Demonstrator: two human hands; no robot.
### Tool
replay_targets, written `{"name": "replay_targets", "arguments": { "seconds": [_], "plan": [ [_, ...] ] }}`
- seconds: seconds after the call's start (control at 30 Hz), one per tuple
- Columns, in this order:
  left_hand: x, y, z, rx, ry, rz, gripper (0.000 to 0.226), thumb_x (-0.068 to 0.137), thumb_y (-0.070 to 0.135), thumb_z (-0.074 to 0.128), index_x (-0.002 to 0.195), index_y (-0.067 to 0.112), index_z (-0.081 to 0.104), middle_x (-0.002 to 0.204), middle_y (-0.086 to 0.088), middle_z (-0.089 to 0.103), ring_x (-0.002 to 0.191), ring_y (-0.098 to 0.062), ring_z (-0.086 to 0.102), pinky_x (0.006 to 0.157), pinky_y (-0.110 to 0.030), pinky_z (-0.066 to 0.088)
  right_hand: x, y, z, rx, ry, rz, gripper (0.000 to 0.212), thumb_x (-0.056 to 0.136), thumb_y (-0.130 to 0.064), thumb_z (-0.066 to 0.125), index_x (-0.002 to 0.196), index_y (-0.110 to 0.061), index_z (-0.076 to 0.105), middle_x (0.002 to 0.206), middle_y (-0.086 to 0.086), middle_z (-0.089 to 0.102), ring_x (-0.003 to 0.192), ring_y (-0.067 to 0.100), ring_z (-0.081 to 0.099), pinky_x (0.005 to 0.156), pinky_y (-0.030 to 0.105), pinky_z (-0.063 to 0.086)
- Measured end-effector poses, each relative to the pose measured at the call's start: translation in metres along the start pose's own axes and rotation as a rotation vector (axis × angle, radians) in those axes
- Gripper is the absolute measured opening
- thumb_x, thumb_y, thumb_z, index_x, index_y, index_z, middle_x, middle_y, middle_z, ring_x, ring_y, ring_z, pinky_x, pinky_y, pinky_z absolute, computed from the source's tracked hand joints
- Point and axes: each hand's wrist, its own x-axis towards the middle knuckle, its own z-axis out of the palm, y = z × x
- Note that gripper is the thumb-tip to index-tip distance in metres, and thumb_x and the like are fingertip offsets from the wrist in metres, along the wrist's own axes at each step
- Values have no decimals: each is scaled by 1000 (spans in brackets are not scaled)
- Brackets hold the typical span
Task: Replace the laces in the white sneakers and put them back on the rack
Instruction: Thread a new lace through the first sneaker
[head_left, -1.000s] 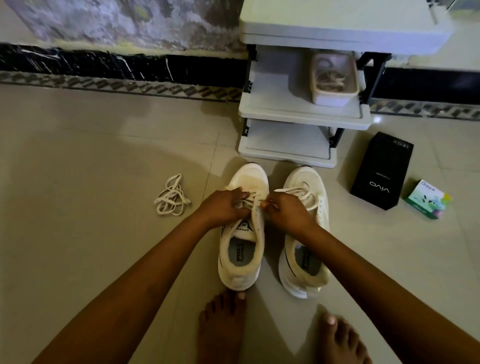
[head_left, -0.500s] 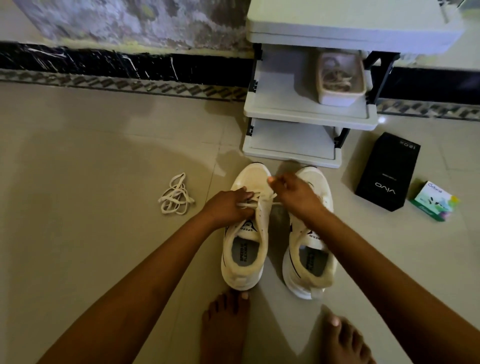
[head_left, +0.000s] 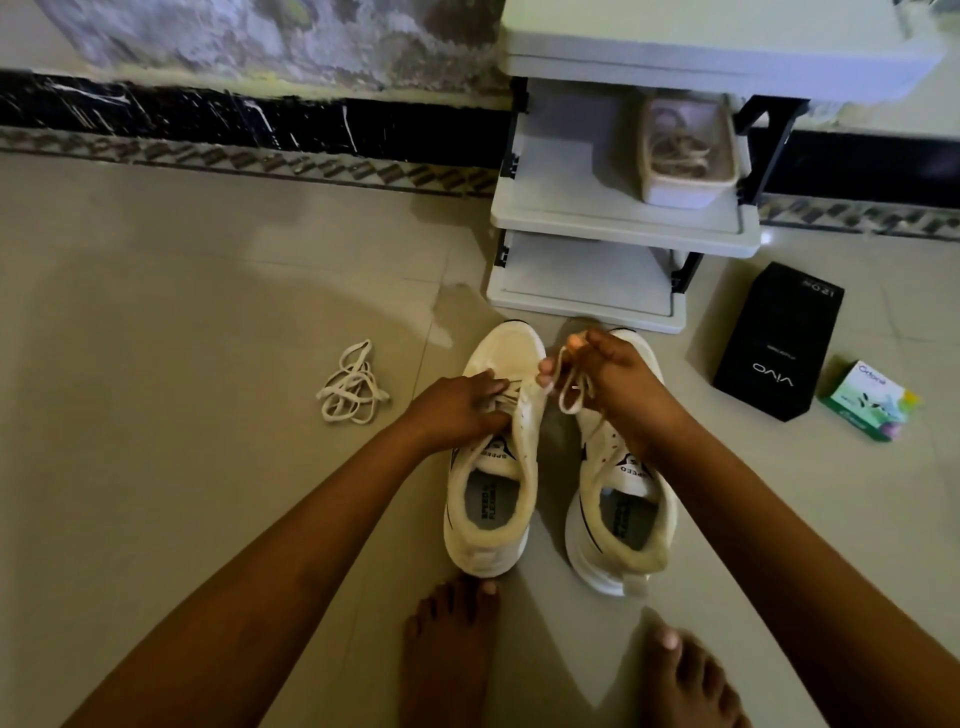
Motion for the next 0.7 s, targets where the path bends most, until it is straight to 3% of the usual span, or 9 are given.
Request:
{"name": "replay_targets", "arguments": {
  "seconds": [0.1, 0.2, 0.27, 0.4, 0.47, 0.53, 0.6, 0.7],
  "plan": [
    [-1, 2, 1, 3, -8, 7, 60, 91, 41, 55, 145, 28, 33, 156, 3, 22, 137, -21, 33, 107, -29, 29, 4, 10, -5, -320, 123, -12, 13, 99, -15, 43, 88, -17, 50, 74, 2, 59, 67, 14, 58, 64, 23, 49],
    [-5, 1, -9, -209, 2, -5, 54, 90, 31, 60, 140, 22, 44, 151, -2, 34, 135, -20, 37, 104, -27, 31, 9, 21, -8, -834, -22, 27, 13, 96, -19, 49, 99, -14, 60, 83, 6, 62, 75, 19, 59, 74, 31, 50],
    [-9, -1, -17, -450, 32, -36, 47, 88, 26, 64, 133, 20, 52, 140, -3, 49, 125, -16, 47, 95, -24, 37, 11, 29, -2, -1113, -70, 8, 19, 94, -23, 52, 102, -11, 65, 98, 9, 64, 84, 21, 58, 75, 28, 45],
    [-16, -6, -24, -500, 25, -50, 44, 83, 26, 69, 125, 21, 58, 124, 2, 57, 113, -11, 51, 90, -24, 38, 18, 33, 9, -1259, 60, -181, 33, 91, -23, 56, 123, -16, 54, 126, 8, 50, 116, 25, 46, 90, 31, 40],
    [-19, -4, -25, -464, 1, -45, 45, 81, 27, 71, 124, 22, 60, 117, 7, 56, 109, -10, 50, 88, -24, 38, 23, 37, 11, -1373, 5, -170, 38, 92, -26, 54, 127, -13, 50, 131, 9, 47, 120, 26, 42, 98, 35, 38],
    [-19, -2, -24, -424, 34, -43, 45, 80, 28, 73, 123, 22, 60, 114, 7, 57, 104, -8, 50, 86, -24, 38, 26, 39, 10, -1479, -24, -156, 32, 93, -28, 51, 119, -9, 56, 123, 10, 52, 114, 27, 46, 97, 37, 39],
    [-19, -2, -26, -415, 100, -34, 41, 81, 27, 72, 120, 21, 62, 113, 3, 60, 102, -8, 52, 86, -25, 40, 29, 35, 5, -1282, -21, -126, 26, 95, -27, 48, 105, -7, 62, 105, 9, 56, 100, 26, 53, 88, 34, 44],
    [-20, 0, -32, -491, 187, -27, 30, 84, 24, 69, 113, 19, 65, 110, 2, 63, 102, -10, 55, 86, -28, 44, 36, 10, -1, -576, -87, 115, 12, 96, -17, 49, 94, -9, 58, 81, 0, 59, 75, 13, 57, 68, 24, 44]
  ]
}}
